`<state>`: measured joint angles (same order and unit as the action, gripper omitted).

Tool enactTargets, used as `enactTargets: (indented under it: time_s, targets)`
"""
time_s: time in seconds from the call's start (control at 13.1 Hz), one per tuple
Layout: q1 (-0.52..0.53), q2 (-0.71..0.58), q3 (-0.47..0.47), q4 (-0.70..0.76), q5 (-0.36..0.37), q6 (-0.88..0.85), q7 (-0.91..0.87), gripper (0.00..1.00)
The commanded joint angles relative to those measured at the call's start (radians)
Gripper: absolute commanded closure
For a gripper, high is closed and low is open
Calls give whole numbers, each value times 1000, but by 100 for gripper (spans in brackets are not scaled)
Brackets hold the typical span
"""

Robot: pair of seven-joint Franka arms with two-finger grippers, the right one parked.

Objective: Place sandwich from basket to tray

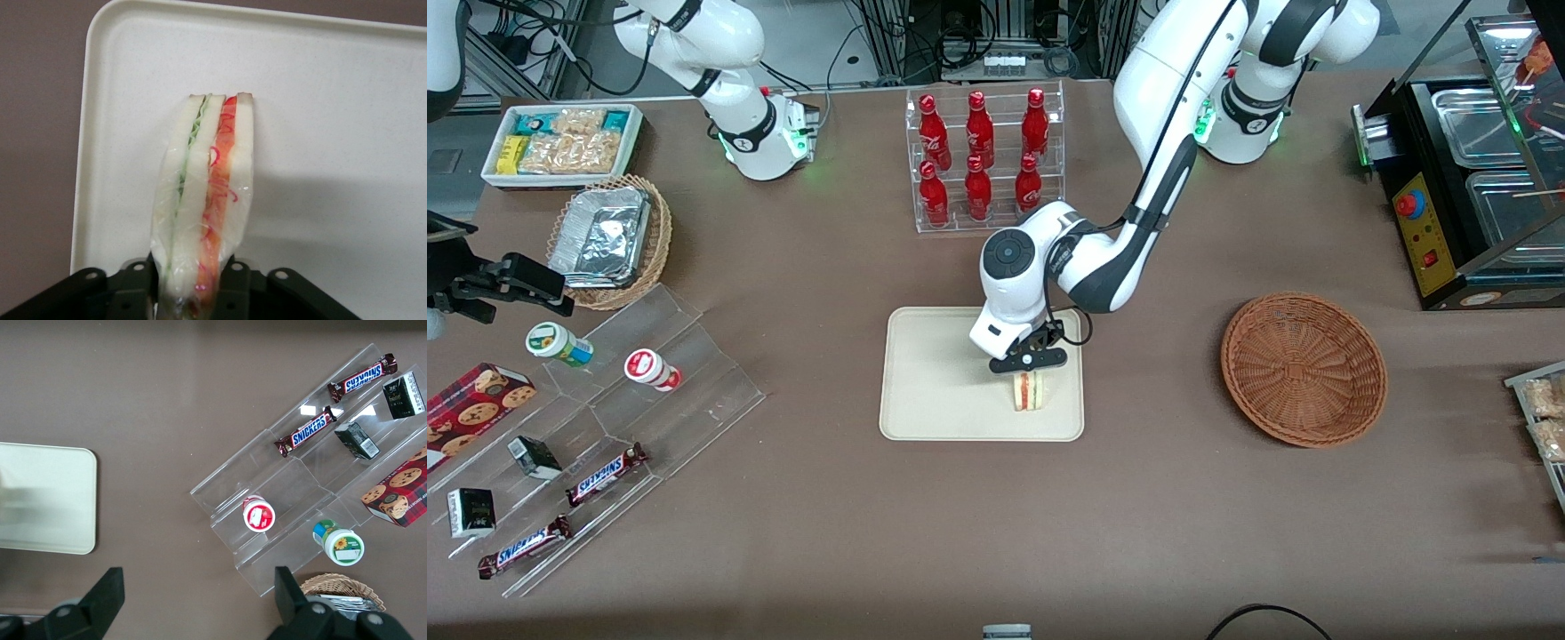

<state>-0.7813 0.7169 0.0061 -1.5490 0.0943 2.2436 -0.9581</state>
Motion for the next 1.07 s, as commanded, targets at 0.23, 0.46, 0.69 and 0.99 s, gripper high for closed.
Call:
enactTargets:
  time_s: [0.23,0.46,0.69,0.99]
  targets:
    - [5,-186,23,17,-2,-195,-71,0]
    - [30,-350,54,15,2,-356,-108,0]
    - [30,-476,124,15,8,-502,-88,0]
    - [30,-559,234,12,-2,-547,23,0]
